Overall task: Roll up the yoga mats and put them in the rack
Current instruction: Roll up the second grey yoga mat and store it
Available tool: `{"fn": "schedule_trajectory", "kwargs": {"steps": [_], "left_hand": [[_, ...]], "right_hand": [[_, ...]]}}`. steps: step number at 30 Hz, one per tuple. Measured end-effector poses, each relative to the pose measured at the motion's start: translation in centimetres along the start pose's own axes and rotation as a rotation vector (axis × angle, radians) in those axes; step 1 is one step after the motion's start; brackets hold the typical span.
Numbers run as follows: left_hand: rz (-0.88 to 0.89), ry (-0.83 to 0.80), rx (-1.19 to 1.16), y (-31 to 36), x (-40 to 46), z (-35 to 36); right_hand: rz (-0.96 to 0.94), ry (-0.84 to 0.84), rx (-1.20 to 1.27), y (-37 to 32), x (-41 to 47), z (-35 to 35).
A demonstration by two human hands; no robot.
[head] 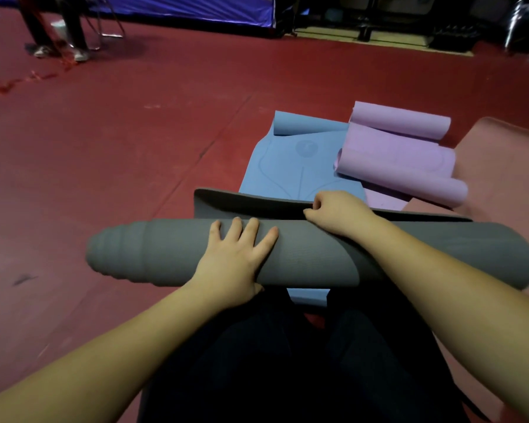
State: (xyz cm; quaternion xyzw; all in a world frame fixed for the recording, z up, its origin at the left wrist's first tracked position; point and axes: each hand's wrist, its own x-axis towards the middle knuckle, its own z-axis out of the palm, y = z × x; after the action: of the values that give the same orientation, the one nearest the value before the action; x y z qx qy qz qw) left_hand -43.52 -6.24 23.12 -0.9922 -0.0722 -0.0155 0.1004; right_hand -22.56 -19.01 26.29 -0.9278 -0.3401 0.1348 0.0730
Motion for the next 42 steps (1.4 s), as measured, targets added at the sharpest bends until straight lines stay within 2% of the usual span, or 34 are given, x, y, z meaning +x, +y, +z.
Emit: {"fn": "schedule_trajectory", "kwargs": {"steps": [2,5,10,12,17,26,28,30,36,40,42], "left_hand": [[0.014,-0.024,0.003,-0.2,0.6,-0.4],[0.023,-0.041,-0.029,-0.4,1.5,-0.6],[0.049,-0.058,-0.059,-1.4,2.6,-0.5],[0.062,-0.065,-0.072,-1.9,3.1,-0.4],[0.072,-0.09,-0.173,-3.0,4.3,-0.1],[0.044,-0.076,-0.309,-3.9,6.6,1.0],[-0.024,-0.074,-0.414,-4.5,6.9,1.2],[-0.046,-0.078,-0.414,-4.9,7.6,1.3],[-0.014,-0.135,-0.315,-4.6,8.9,1.0],[-0.068,-0.159,-0.236,-2.4,11.5,-0.9],[-0.095,-0.198,-0.332,-0.8,13.3,-1.6]], "right_hand": [[0.006,0.062,0.053,-0.1,0.5,0.1],[0.021,-0.01,0.041,0.0,1.9,-0.1],[0.105,-0.114,-0.322,0.5,4.6,-0.1],[0.098,-0.113,-0.367,0.8,5.3,0.1],[0.005,-0.114,-0.168,2.0,5.3,-0.4],[-0.017,-0.126,-0.076,2.8,1.4,-1.8],[-0.01,-0.187,-0.033,2.3,0.2,-2.2],[-0.01,-0.228,-0.035,1.7,-1.2,-1.7],[0.062,0.015,-0.132,1.2,-2.8,0.5],[0.066,0.058,-0.13,2.0,-2.6,0.7],[0.068,0.067,-0.117,2.2,-2.3,0.8]]}}
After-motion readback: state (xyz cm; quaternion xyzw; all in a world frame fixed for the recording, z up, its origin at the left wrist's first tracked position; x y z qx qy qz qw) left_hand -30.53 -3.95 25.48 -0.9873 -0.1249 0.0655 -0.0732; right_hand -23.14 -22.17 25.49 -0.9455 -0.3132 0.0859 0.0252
